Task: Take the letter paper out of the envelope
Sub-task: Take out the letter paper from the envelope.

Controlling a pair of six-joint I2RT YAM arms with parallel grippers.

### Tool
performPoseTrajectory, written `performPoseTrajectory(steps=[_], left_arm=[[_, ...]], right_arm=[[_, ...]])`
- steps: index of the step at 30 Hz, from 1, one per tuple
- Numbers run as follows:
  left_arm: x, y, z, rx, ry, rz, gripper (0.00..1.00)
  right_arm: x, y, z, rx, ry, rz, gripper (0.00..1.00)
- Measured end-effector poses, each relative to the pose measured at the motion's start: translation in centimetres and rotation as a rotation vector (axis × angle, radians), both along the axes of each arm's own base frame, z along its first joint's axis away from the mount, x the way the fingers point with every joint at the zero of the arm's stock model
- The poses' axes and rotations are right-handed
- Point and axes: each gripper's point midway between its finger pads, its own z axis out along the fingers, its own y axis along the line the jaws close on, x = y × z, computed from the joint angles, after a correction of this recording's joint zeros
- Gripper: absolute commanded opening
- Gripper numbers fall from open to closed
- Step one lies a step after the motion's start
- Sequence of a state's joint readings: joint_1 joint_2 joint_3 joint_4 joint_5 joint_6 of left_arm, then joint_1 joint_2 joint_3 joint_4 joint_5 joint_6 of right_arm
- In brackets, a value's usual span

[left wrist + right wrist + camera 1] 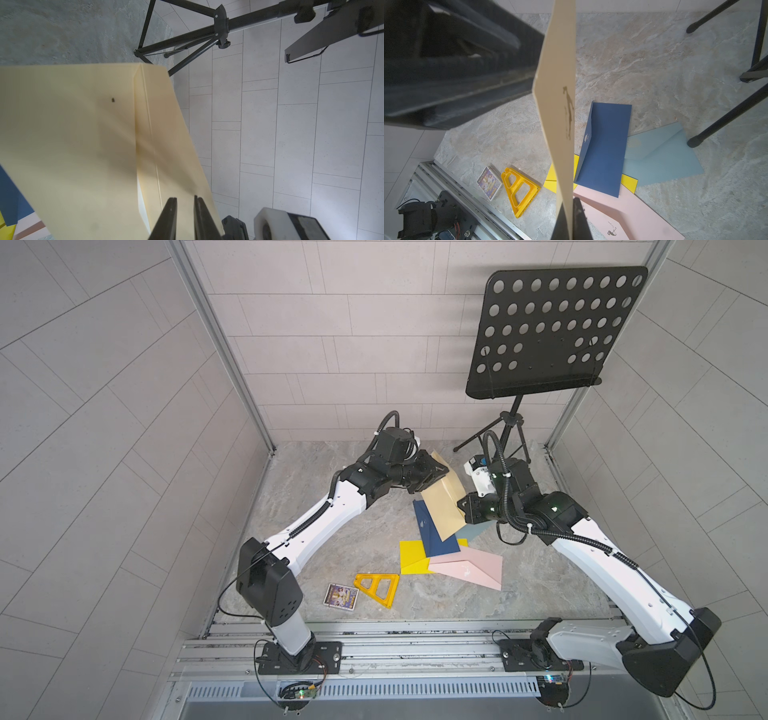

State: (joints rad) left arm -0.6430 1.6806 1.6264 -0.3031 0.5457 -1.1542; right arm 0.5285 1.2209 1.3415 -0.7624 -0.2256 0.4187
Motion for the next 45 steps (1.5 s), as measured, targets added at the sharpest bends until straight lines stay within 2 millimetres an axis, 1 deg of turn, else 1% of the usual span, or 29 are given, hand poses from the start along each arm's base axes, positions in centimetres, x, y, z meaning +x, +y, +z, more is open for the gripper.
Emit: performPoseTrajectory(steps=[8,13,18,22,29,35,39,45], left_arm=[[0.2,-0.2,-0.8,0.016,0.004,0.009,0.21],[0.2,-0.4,-1.4,0.032,0.005,0.01,0.21],[0.0,-0.3,-2.5,0.082,0.016,0.006,0.22],[-0.2,-0.1,-2.7,0.112,0.01,0.004,0.22],[-0.2,0.4,-2.7,0.156,-0.005,0.006,0.27],[-0.4,1.3,-2.6,0.221,-0.019,0.012,0.3],[-0.6,1.7,-3.0,0.256,-0.02,0.011,0.32],[-0.6,2.6,-3.5,0.318,-0.03,0.02,0.4]], right_arm=[[-0.1,0.5,0.9,0.038,-0.002,0.005,0.0],[-0.1,0.5,0.9,0.045,0.002,0.0,0.0],[-0.2,0.5,0.8,0.044,0.01,0.003,0.0],[-0.3,0.5,0.7,0.044,0.017,0.006,0.0],[-0.4,0.5,0.6,0.042,0.021,0.008,0.0],[-0.4,0.4,0.6,0.038,0.02,0.003,0.0],[-0.4,0.4,0.6,0.037,0.02,0.003,0.0],[-0.5,0.4,0.5,0.035,0.023,0.005,0.0]])
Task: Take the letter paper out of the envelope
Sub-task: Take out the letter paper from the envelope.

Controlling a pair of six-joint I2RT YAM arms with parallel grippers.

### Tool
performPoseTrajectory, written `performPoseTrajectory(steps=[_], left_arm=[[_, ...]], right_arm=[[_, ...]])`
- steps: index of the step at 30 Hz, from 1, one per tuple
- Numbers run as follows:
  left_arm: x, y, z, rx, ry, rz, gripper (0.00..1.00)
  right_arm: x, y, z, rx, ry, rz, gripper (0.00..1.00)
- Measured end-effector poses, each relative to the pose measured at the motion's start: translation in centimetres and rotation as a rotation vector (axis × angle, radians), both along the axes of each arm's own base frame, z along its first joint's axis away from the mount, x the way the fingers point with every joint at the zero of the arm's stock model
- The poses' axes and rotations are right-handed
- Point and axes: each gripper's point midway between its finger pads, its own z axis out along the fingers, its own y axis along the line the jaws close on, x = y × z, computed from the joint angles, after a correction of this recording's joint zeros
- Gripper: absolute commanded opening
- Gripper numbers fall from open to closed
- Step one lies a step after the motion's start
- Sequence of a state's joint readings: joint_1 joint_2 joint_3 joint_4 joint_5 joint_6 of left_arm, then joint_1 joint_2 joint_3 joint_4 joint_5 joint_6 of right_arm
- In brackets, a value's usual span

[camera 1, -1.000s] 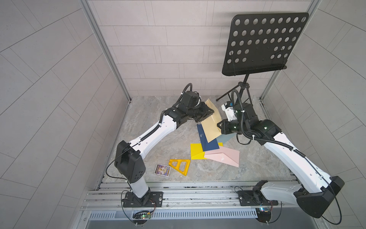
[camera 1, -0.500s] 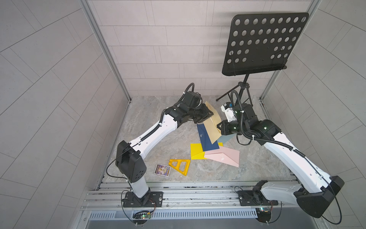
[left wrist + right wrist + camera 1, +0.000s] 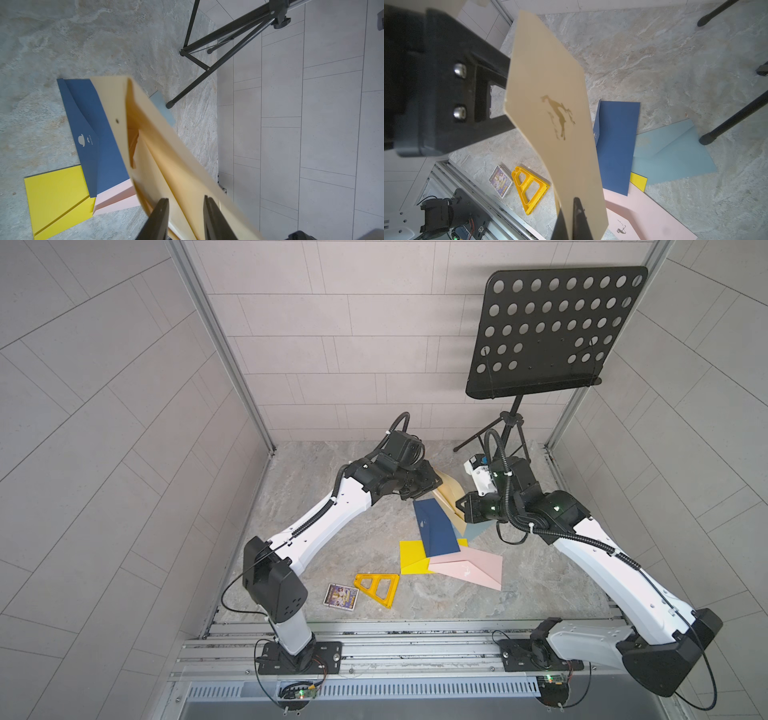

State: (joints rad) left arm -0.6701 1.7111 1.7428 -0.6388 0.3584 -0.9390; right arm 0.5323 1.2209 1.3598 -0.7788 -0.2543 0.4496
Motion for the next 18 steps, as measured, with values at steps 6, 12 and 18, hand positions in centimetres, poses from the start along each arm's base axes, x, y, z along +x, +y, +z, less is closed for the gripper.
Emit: performPoseTrajectory(steps=[6,12,18], left_arm=[[0.2,1.0,-0.1,0.062,-0.027,0.014,0.44],[0.4,1.9,-0.9,0.123,-0.036,0.032,0.48],[0.7,3.4,-1.6,0.209,-0.06,0.061,0.48]], right_arm=[[-0.2,0.3,0.0,0.0,0.001,0.011,0.0],[-0.6,0.9,0.0,-0.003,-0.001,0.027,0.0],[-1.1,1.5,0.0,-0.009,-0.005,0.044,0.0]])
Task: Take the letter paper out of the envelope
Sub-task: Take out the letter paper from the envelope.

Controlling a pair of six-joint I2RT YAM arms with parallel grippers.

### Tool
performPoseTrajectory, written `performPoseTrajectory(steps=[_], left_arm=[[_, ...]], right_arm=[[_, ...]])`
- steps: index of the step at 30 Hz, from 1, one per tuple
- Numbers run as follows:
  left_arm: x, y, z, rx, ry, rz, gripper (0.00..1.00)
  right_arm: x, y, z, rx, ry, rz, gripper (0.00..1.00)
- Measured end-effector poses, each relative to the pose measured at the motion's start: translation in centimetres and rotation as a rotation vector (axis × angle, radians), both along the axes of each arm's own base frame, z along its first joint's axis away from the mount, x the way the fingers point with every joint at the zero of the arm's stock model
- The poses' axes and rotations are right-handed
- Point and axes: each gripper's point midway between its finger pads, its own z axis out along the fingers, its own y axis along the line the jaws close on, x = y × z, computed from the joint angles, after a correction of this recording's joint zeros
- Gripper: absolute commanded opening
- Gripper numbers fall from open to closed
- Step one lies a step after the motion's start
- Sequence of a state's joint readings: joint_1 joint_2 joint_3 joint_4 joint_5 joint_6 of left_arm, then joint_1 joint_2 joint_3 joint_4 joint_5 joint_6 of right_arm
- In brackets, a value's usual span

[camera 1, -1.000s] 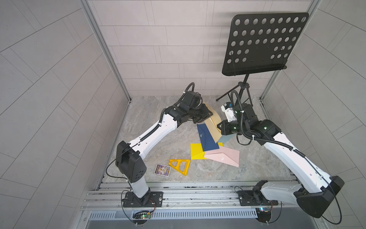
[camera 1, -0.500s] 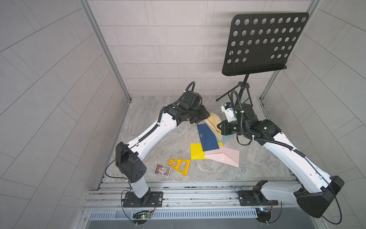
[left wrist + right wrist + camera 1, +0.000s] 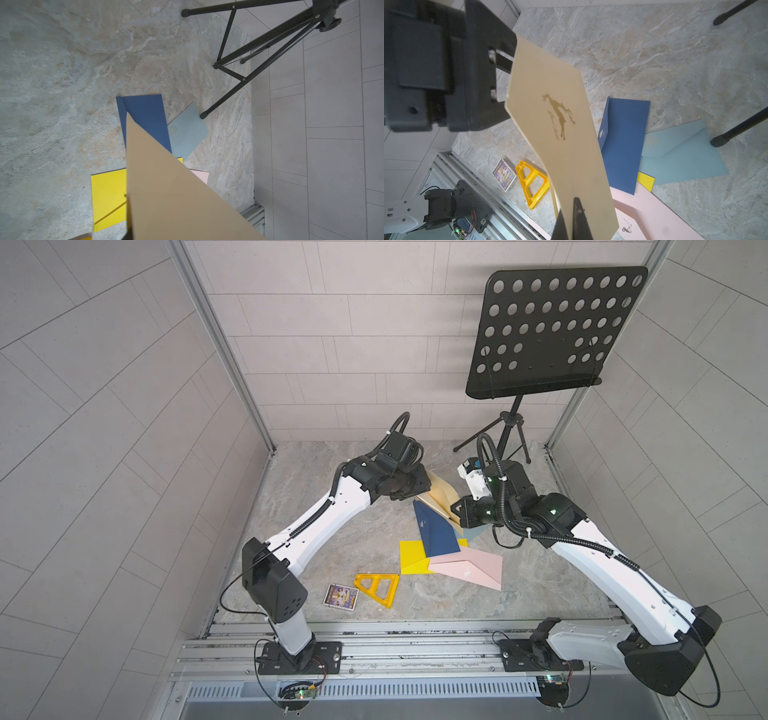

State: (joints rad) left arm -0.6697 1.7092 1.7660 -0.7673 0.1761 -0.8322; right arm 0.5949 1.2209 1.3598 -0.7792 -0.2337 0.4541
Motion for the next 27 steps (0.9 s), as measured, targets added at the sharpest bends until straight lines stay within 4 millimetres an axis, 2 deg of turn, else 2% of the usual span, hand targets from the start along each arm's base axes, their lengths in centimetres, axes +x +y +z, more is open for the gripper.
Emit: performPoseTrajectory(steps=[9,27], left_arm=[[0.5,1.4,1.2,0.06,-0.087,0.014,0.48],[0.7,2.5,1.5,0.142,-0.124,-0.001,0.48]], right_arm=[[-0.3,0.7,0.2,0.004,-0.01,0.008,0.0],[-0.4,1.3,0.4,0.007,-0.022,0.008,0.0]])
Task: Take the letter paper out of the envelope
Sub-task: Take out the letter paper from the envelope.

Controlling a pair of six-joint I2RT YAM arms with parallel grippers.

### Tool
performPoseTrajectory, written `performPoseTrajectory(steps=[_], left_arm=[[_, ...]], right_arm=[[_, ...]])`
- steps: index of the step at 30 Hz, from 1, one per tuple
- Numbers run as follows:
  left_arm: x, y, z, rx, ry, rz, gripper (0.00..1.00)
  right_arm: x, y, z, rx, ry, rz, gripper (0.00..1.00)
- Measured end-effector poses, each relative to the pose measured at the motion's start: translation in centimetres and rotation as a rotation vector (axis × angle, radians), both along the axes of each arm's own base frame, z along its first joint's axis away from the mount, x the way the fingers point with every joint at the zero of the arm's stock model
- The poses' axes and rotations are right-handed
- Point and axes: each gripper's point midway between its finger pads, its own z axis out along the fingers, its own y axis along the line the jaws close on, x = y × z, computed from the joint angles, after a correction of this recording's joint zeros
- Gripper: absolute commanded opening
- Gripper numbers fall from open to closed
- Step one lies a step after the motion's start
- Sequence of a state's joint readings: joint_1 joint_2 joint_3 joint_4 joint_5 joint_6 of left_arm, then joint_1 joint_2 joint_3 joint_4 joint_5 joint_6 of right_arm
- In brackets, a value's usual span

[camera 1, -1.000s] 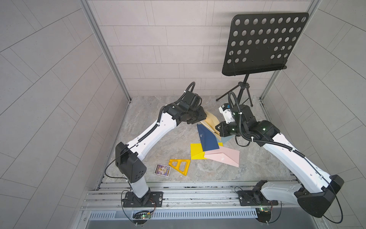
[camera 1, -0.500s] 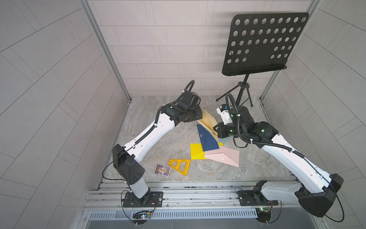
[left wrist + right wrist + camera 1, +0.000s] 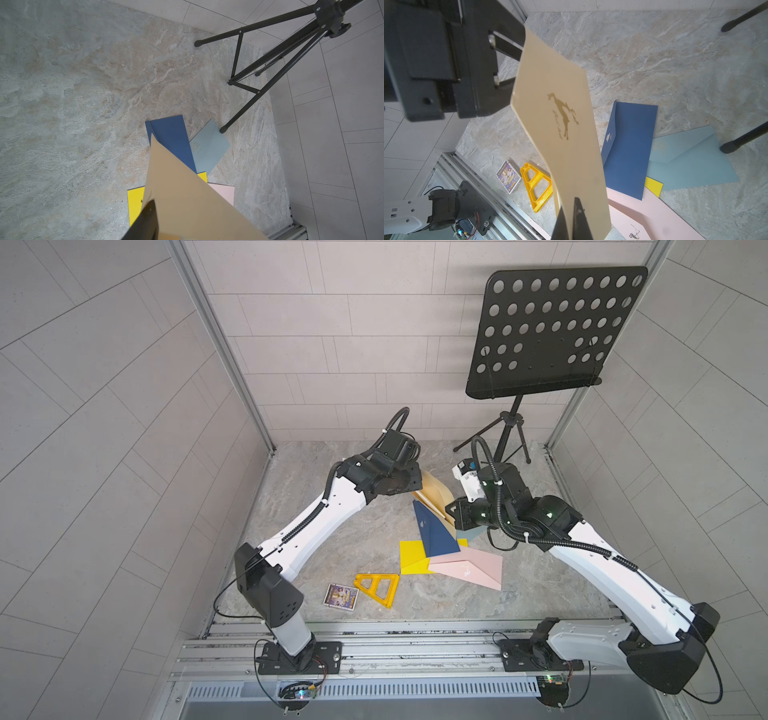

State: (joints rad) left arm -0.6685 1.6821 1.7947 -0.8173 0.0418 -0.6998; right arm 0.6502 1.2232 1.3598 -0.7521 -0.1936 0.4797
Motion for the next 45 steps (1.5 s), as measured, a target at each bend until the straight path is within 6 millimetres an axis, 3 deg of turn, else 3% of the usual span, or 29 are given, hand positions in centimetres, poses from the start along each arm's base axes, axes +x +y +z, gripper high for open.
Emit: performPoseTrajectory(steps=[7,22,33,38,45], left_arm=[[-0.1,-0.1,0.3,0.002,0.041,-0.003,0.48],[-1.0,-0.3,-3.1,0.075,0.176,-0.018,0.42],[-1.2,-0.9,-4.3,0.073,0.223,-0.031,0.18],[-1.2,-1.0,-4.1,0.063,0.228,-0.029,0.0],[-1.2,-1.7,-2.9,-0.002,0.234,-0.017,0.0]], right_arm=[[0.2,-0.2,0.0,-0.013,-0.009,-0.015,0.0],[0.4,-0.2,-1.1,-0.056,0.013,-0.027,0.0],[0.3,0.2,-1.3,-0.054,0.021,-0.027,0.0],[0.4,0.3,-1.4,-0.056,0.021,-0.028,0.0],[0.8,0.1,-1.8,-0.071,0.023,-0.044,0.0]])
